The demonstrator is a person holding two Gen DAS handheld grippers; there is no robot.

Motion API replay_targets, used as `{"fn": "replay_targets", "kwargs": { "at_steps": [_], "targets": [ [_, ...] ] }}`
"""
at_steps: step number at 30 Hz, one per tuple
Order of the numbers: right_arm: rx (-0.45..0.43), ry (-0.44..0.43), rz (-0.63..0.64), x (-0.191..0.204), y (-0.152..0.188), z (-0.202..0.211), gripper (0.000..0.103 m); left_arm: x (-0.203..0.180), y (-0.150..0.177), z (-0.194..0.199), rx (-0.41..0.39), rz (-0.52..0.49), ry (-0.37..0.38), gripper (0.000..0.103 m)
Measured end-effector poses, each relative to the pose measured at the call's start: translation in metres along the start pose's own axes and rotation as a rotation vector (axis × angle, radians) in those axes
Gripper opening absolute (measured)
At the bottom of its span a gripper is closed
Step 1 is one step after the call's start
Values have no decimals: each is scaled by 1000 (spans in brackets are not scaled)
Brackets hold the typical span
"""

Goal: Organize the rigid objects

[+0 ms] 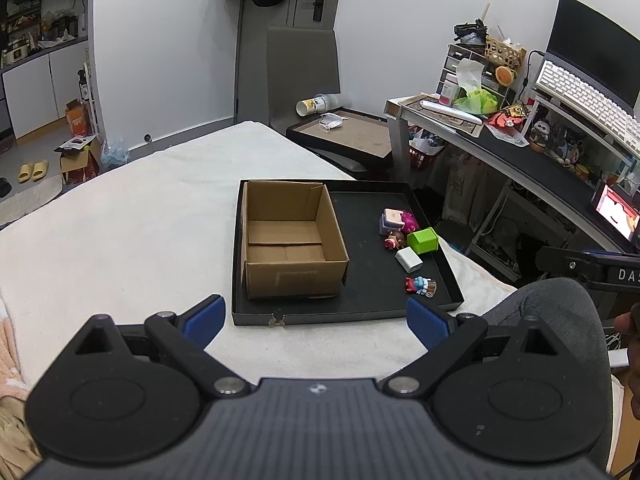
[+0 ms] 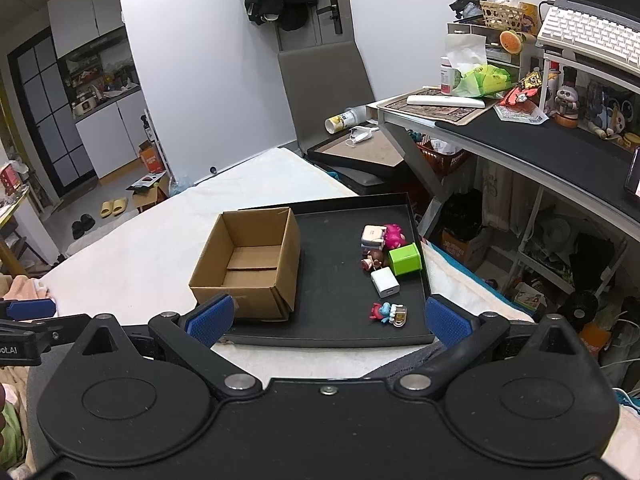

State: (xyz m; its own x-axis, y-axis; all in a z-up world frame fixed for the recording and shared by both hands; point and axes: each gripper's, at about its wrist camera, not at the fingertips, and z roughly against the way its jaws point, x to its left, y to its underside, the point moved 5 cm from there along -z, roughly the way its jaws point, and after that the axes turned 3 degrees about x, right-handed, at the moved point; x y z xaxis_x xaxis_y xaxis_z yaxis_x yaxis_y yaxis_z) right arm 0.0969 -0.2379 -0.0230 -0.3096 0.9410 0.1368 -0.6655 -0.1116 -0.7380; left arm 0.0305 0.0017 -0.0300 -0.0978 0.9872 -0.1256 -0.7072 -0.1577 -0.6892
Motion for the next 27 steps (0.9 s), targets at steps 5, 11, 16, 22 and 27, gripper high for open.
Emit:
{"fn": "replay_targets", "kwargs": {
  "at_steps": [5,11,16,22,27],
  "targets": [
    [-2,0,2,0,1,0,103,-2,0,2,1,-10,5,96],
    [0,3,-1,0,1,1,103,-4,0,1,-1,-15,5,96],
    [-1,5,5,1,1,1,103,-5,1,0,1,-14,5,96],
    [5,7,4,0,1,-2,103,-6,2,0,2,-15,3,96],
    [4,10,7,0,1,-2,103,-6,2,-1,1,-16,4,96]
  ]
}}
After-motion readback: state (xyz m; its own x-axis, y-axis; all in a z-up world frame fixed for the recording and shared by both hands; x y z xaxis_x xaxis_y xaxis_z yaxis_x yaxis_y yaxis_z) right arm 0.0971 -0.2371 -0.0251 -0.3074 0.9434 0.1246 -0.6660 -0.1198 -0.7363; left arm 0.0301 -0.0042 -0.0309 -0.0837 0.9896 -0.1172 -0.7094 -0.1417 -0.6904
